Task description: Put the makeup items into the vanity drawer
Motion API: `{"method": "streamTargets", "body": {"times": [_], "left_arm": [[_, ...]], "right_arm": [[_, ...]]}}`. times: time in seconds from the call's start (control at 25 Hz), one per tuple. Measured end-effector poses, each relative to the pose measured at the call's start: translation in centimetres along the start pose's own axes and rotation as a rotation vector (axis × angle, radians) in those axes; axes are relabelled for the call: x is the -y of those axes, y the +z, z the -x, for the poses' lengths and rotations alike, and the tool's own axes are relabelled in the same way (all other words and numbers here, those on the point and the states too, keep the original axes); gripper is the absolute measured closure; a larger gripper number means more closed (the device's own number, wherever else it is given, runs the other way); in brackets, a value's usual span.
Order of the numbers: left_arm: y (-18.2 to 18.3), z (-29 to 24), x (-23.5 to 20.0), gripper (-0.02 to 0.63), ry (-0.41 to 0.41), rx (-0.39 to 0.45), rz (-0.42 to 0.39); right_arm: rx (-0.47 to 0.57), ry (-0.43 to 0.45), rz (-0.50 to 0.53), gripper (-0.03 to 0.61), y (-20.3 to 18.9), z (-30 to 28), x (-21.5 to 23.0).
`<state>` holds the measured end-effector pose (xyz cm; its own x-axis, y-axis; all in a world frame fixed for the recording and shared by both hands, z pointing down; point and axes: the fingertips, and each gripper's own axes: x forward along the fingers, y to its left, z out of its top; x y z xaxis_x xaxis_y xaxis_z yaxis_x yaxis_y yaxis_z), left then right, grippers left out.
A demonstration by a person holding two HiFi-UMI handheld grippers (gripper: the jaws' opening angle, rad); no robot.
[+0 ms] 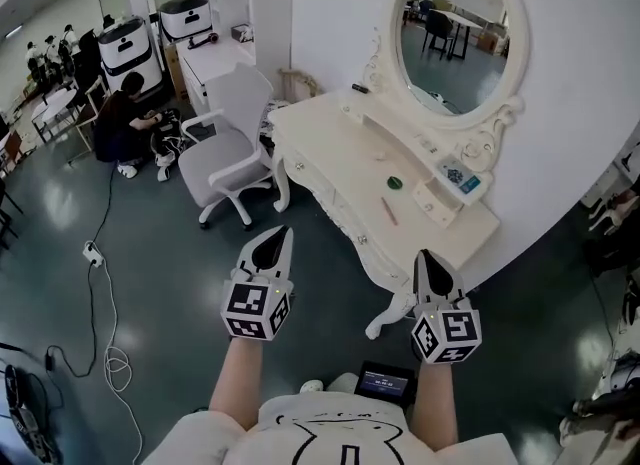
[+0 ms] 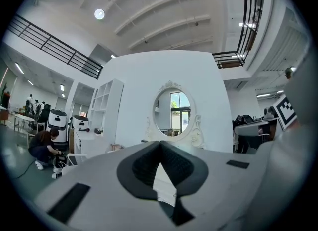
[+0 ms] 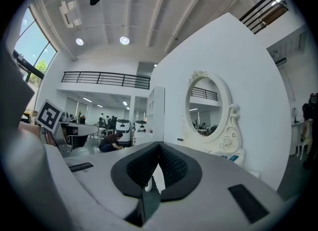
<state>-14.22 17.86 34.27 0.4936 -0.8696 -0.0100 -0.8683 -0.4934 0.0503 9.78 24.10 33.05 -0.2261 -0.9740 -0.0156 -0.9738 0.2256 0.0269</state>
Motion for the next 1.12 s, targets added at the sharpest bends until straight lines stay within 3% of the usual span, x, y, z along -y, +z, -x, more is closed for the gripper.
{"method": "streamTargets", "body": {"times": [0.32, 0.68, 1.12], "left_arm": [[-1.3, -7.7, -2.2, 0.583, 0.033, -0.017, 0.017], [-0.3, -17.1, -3.7, 0.583, 0.071, -0.011, 0.005], [-4.0, -22.2, -5.6, 0.583, 0.1, -0.072, 0.039]], "right_arm": [[-0.01, 0.031, 0.007, 0.568, -0.9, -8.0, 4.5], [-0.008, 0.074, -0.003, 0.568, -0.8, -17.2, 10.2], [-0.064, 0.095, -0.023, 0.568, -4.7, -23.0, 13.4]]}}
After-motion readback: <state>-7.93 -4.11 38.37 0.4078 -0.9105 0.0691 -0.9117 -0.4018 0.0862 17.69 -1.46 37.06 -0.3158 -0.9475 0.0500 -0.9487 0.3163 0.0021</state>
